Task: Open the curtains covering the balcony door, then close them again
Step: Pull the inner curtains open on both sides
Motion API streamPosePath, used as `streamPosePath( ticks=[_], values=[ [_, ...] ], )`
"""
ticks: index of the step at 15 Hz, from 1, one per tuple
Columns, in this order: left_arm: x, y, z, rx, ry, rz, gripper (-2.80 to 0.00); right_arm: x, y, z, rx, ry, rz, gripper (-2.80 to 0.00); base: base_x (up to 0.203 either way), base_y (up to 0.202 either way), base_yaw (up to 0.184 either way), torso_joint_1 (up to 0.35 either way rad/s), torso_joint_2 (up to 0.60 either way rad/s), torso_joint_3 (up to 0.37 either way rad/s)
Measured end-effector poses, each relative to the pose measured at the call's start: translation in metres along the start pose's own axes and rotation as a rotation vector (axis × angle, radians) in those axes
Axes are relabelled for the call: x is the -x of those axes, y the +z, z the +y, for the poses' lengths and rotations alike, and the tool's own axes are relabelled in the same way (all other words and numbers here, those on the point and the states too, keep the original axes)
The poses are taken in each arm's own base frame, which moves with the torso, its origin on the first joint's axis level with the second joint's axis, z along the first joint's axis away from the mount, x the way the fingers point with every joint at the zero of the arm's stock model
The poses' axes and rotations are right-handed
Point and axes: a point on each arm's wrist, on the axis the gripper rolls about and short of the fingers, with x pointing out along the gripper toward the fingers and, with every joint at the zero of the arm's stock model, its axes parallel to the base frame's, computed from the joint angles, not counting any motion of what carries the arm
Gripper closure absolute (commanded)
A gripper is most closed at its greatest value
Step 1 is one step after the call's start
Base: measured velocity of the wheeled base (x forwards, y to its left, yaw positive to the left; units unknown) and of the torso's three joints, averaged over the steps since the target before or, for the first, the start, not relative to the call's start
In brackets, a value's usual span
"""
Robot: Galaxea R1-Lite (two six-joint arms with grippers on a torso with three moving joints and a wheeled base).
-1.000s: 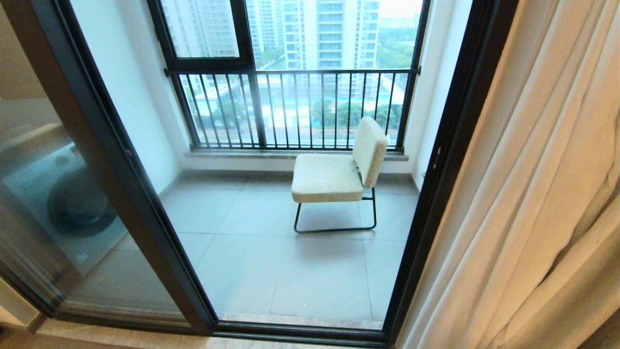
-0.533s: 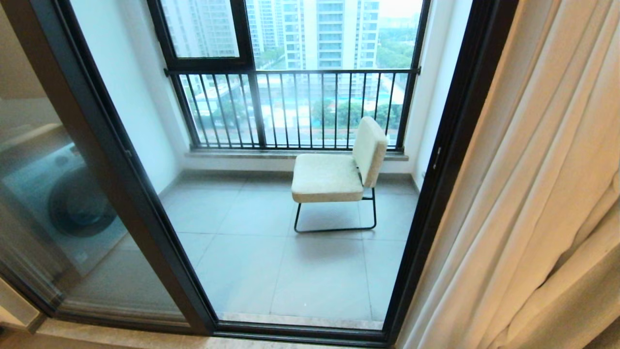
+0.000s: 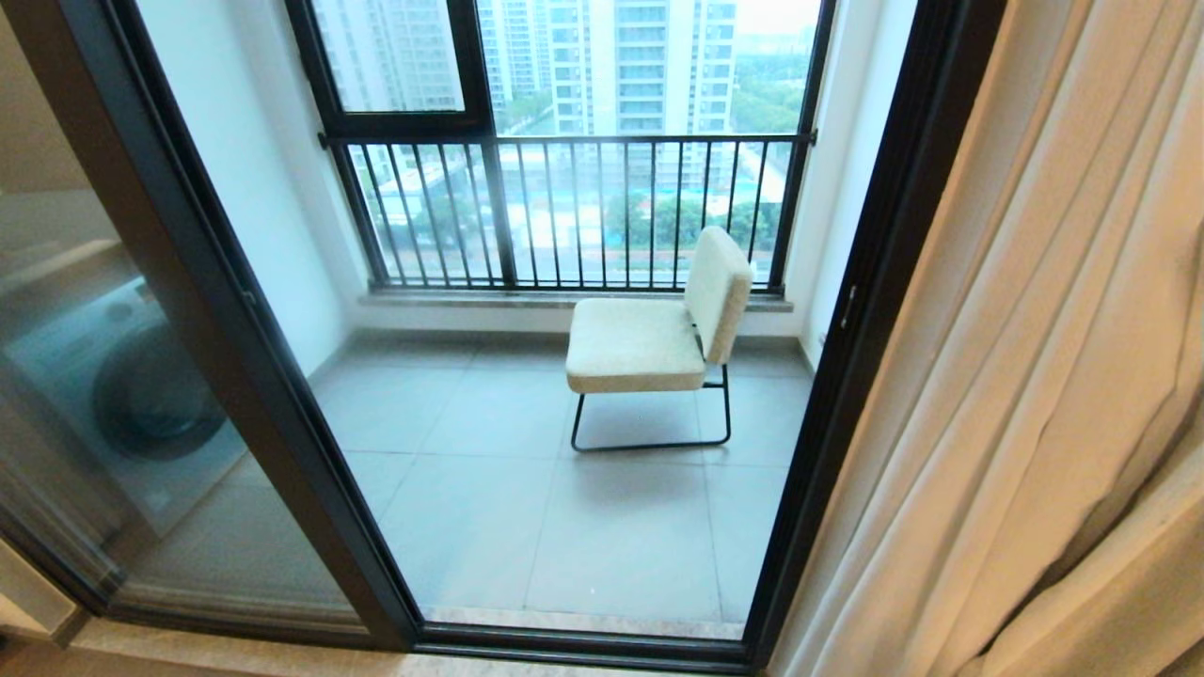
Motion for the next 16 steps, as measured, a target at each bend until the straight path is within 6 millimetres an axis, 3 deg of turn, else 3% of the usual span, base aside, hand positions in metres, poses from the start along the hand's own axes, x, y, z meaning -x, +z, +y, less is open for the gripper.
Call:
streamPosePath(
  ticks=[5,6,16],
  values=[
    [0.000,0.000,0.000,0.000,0.000,0.000,0.00,0.034,-0.016,0.022,-0.014,-0.011,0.024,-2.80,0.000,0.000,0.000,0.000,0.00,0.000],
    [0.000,0.000,0.000,0.000,0.000,0.000,0.00,0.040,-0.019,0.026,-0.009,-0.012,0.031,0.00,0.000,0.000,0.000,0.000,0.00,0.000],
    [0.000,0.000,0.000,0.000,0.000,0.000,0.00,0.077,-0.046,0.049,0.025,-0.041,0.050,0.00,0.000,0.000,0.000,0.000,0.00,0.000]
  ],
)
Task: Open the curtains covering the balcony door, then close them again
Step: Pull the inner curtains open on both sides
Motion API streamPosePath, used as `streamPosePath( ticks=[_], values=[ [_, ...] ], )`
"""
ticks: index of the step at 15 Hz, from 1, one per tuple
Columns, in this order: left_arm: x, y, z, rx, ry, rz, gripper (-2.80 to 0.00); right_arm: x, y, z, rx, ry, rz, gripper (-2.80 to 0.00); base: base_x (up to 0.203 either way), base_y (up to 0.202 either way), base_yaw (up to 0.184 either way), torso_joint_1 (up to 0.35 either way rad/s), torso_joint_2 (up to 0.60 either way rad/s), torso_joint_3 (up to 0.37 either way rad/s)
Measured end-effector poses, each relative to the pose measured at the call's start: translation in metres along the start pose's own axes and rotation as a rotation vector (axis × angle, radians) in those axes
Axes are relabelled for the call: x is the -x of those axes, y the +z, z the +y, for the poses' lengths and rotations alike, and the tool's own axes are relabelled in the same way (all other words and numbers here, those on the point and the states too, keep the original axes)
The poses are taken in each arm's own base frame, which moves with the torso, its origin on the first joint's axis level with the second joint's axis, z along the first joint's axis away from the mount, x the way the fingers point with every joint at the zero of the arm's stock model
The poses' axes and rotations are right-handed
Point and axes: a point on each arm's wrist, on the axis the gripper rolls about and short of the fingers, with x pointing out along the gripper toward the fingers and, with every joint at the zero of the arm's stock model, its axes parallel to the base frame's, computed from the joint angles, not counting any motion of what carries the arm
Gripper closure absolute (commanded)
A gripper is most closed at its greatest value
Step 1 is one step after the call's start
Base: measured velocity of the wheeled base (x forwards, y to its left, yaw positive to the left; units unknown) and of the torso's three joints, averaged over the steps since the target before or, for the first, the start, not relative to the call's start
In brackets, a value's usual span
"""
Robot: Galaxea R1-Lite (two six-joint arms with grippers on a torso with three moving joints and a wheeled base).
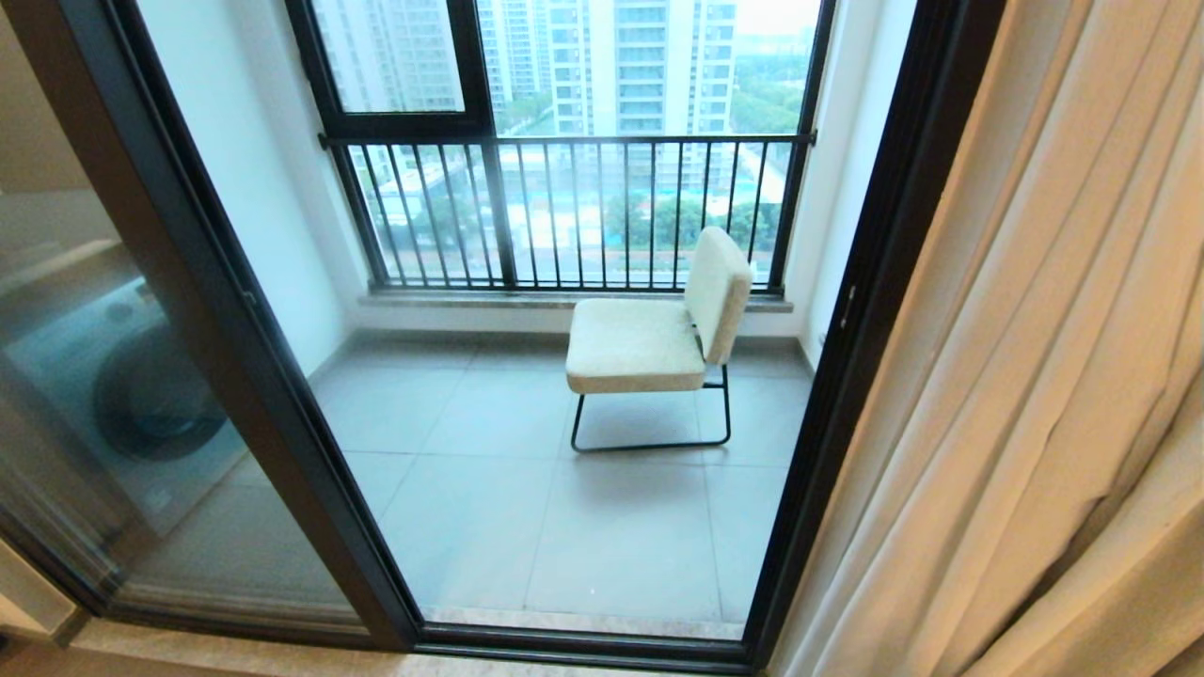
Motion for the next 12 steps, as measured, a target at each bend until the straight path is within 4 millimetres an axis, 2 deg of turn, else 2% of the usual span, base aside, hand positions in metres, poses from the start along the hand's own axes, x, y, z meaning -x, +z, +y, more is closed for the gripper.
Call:
streamPosePath(
  ticks=[4,7,10,12],
  values=[
    [0.000,0.000,0.000,0.000,0.000,0.000,0.00,0.004,-0.011,0.002,0.063,-0.015,0.002,0.00,0.000,0.000,0.000,0.000,0.00,0.000],
    [0.000,0.000,0.000,0.000,0.000,0.000,0.00,0.001,-0.027,-0.001,0.091,-0.045,0.002,0.00,0.000,0.000,0.000,0.000,0.00,0.000],
    [0.000,0.000,0.000,0.000,-0.001,0.000,0.00,-0.002,-0.061,-0.002,0.094,-0.041,-0.004,0.00,0.000,0.000,0.000,0.000,0.00,0.000],
    [0.000,0.000,0.000,0.000,0.000,0.000,0.00,0.000,-0.092,-0.001,0.095,-0.010,-0.007,0.00,0.000,0.000,0.000,0.000,0.00,0.000]
  ],
)
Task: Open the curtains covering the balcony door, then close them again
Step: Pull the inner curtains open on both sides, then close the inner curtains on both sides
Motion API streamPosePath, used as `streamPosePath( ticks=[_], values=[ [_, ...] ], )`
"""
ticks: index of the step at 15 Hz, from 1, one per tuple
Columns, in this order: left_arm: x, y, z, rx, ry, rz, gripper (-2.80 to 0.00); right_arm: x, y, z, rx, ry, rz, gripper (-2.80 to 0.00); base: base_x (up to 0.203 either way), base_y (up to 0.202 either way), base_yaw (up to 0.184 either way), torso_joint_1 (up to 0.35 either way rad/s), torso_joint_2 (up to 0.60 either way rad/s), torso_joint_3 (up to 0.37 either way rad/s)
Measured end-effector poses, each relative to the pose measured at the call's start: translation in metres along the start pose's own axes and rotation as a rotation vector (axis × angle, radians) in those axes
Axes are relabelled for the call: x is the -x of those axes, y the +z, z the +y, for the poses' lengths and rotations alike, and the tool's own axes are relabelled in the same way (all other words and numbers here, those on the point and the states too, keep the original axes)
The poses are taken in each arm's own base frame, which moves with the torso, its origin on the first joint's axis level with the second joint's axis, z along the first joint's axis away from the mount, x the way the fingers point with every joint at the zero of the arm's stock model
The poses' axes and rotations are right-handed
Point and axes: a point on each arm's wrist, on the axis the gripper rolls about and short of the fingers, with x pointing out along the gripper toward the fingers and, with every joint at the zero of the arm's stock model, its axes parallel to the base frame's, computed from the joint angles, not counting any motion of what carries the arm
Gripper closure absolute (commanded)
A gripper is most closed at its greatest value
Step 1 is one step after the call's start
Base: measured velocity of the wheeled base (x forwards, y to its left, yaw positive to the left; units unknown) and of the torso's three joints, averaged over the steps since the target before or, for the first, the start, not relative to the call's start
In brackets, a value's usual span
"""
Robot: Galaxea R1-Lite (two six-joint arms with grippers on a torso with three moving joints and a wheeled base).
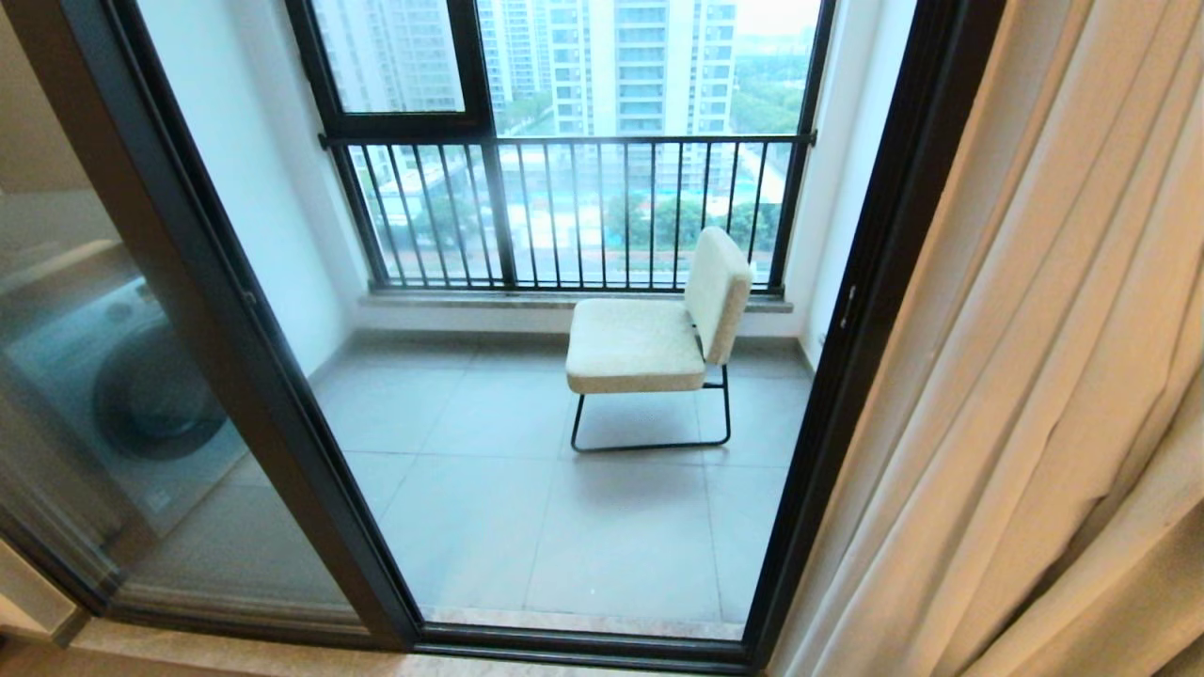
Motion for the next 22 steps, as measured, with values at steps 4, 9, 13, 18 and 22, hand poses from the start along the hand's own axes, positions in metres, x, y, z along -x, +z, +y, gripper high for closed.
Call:
streamPosePath(
  ticks=[4,9,13,18,22],
  values=[
    [0.000,0.000,0.000,0.000,-0.001,0.000,0.00,0.009,-0.050,0.007,0.041,0.033,-0.039,0.00,0.000,0.000,0.000,0.000,0.00,0.000],
    [0.000,0.000,0.000,0.000,-0.001,0.000,0.00,0.014,-0.066,0.008,0.038,0.057,0.005,0.00,0.000,0.000,0.000,0.000,0.00,0.000],
    [0.000,0.000,0.000,0.000,-0.001,0.000,0.00,0.029,-0.086,0.009,0.034,-0.023,0.026,0.00,0.000,0.000,0.000,0.000,0.00,0.000],
    [0.000,0.000,0.000,0.000,-0.002,0.000,0.00,0.037,-0.094,0.010,0.031,-0.055,-0.003,0.00,0.000,0.000,0.000,0.000,0.00,0.000],
    [0.000,0.000,0.000,0.000,-0.001,0.000,0.00,0.037,-0.094,0.010,0.036,-0.059,-0.012,0.00,0.000,0.000,0.000,0.000,0.00,0.000]
  ],
)
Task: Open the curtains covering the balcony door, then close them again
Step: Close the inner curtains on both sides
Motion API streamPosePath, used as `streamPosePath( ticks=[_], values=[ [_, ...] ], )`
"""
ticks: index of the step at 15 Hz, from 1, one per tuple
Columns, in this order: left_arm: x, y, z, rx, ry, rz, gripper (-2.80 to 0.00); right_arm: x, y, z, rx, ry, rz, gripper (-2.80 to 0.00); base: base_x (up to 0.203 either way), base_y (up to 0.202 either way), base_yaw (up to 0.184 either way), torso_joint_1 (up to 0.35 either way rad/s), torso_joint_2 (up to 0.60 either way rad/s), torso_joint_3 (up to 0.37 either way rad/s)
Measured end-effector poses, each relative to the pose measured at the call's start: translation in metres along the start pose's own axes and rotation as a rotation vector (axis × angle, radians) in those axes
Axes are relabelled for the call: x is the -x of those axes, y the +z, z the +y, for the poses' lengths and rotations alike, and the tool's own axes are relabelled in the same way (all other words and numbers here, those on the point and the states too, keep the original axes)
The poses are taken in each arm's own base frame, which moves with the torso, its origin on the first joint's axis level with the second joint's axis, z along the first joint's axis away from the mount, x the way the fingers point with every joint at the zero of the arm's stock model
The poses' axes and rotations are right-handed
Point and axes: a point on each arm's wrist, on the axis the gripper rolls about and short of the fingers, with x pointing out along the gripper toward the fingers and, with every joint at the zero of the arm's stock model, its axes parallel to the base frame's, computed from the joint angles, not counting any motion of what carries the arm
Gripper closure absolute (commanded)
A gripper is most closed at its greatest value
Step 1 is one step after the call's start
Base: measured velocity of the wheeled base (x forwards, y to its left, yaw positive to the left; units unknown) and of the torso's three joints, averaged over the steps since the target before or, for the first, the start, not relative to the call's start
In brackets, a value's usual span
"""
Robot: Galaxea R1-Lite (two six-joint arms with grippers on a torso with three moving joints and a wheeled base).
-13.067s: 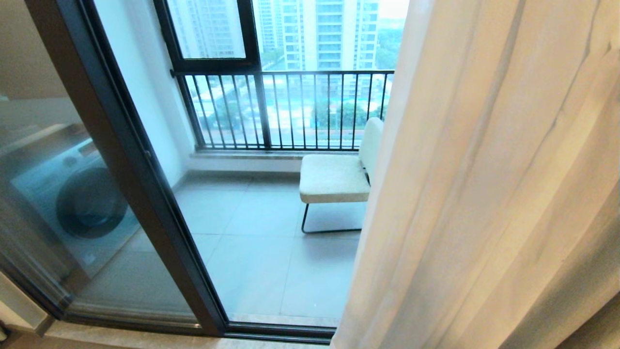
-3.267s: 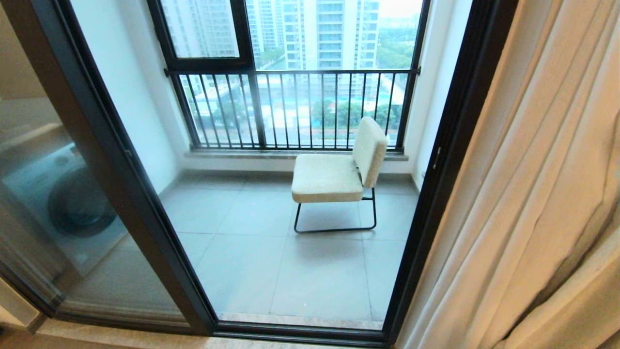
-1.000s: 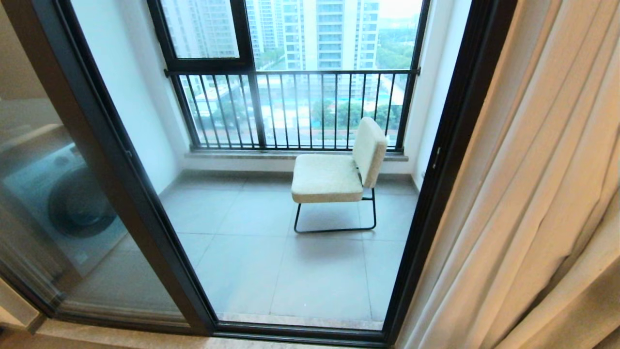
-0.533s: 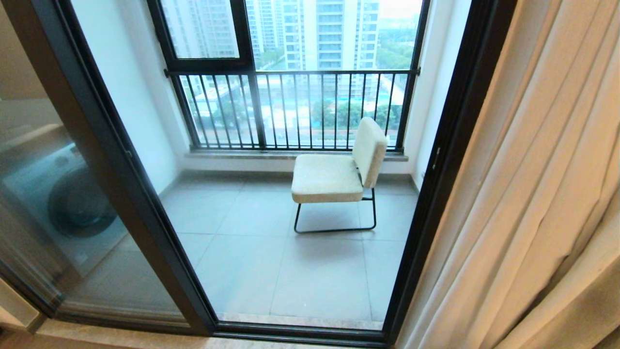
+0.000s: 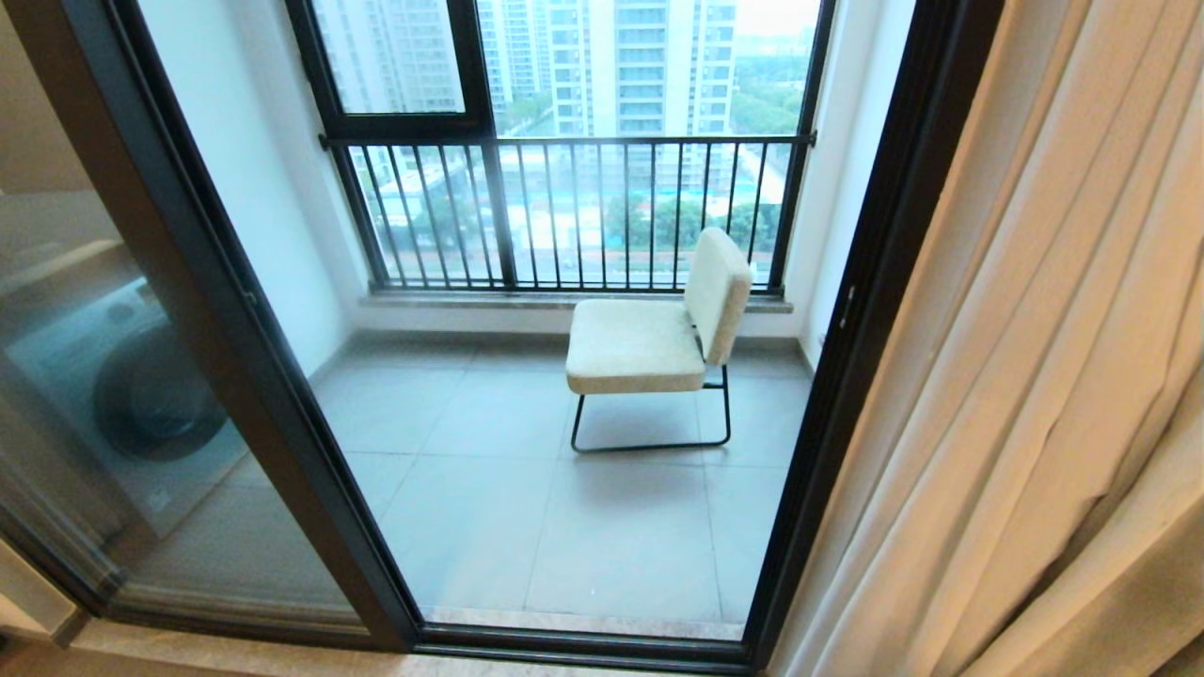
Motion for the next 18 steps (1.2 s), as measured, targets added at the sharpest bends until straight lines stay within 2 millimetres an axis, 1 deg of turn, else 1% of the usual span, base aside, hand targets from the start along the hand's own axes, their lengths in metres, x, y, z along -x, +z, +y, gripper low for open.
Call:
streamPosePath(
  ticks=[8,11,14,17,18],
  values=[
    [0.000,0.000,0.000,0.001,0.000,0.000,0.00,0.000,0.001,0.000,0.011,-0.001,-0.005,0.00,0.000,0.000,0.000,0.000,0.00,0.000],
    [0.000,0.000,0.000,0.000,0.000,0.000,0.00,0.001,0.009,-0.001,0.008,-0.003,-0.020,0.00,0.000,0.000,0.000,0.000,0.00,0.000],
    [0.000,0.000,0.000,0.001,0.000,0.000,0.00,0.001,0.035,-0.004,0.006,-0.001,-0.079,0.00,0.000,0.000,0.000,0.000,0.00,0.000],
    [0.000,0.000,0.000,0.001,0.000,0.000,0.00,-0.001,0.076,-0.008,0.013,0.034,-0.167,0.00,0.000,0.000,0.000,0.000,0.00,0.000],
    [0.000,0.000,0.000,0.000,0.000,0.000,0.00,-0.002,0.095,-0.009,0.019,0.044,-0.198,0.00,0.000,0.000,0.000,0.000,0.00,0.000]
  ],
)
